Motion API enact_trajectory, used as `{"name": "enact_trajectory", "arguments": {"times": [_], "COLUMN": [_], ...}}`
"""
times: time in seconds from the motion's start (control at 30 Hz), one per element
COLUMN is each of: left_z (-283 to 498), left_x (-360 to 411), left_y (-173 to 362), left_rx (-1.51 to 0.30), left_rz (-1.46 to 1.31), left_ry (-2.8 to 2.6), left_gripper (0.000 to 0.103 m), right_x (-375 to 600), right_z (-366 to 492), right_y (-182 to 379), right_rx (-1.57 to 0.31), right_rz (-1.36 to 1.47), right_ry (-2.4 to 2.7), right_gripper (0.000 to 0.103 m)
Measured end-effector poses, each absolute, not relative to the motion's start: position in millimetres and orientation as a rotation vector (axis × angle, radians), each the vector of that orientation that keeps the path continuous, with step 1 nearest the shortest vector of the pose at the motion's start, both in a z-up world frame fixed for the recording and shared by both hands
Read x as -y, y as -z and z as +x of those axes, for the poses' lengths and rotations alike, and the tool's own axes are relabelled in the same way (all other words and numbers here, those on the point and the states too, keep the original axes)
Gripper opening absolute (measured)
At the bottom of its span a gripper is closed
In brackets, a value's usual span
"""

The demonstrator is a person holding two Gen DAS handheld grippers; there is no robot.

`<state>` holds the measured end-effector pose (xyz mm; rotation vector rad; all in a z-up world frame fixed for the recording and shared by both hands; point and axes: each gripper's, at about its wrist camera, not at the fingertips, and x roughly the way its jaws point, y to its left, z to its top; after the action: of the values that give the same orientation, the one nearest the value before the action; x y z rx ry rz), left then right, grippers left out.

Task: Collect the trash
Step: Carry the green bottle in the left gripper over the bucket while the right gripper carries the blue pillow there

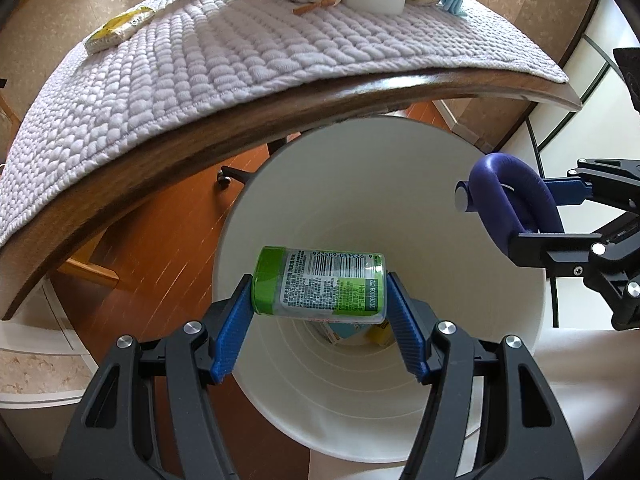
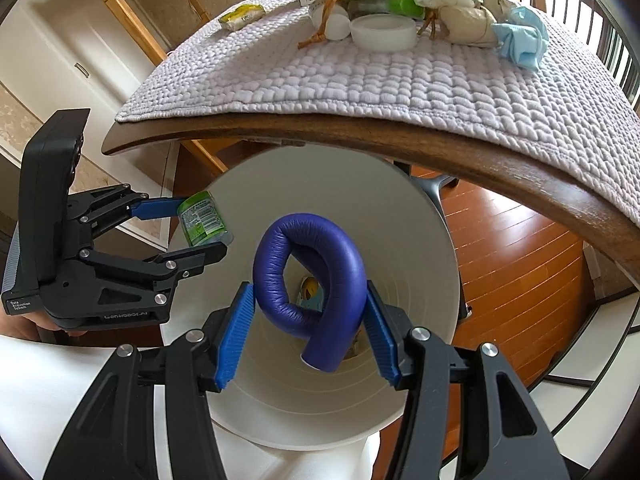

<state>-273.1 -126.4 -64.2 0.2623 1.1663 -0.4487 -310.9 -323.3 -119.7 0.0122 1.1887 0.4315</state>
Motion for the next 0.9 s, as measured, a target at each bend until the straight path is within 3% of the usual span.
{"name": "enact_trajectory", "arguments": {"times": [0.9], "left_z": [-267.8], "left_x": [160.0], "left_y": [106.8], "left_rx": [-1.209], "left_rz": [0.299], "left_ry": [0.450], "left_gripper": [0.065], "right_x": [318.2], "right_z": [-298.0], "right_y": [147.6], "right_rx": [-1.245], "right_rz": [0.011], "right_ry": [-0.430], "right_gripper": [0.053]}}
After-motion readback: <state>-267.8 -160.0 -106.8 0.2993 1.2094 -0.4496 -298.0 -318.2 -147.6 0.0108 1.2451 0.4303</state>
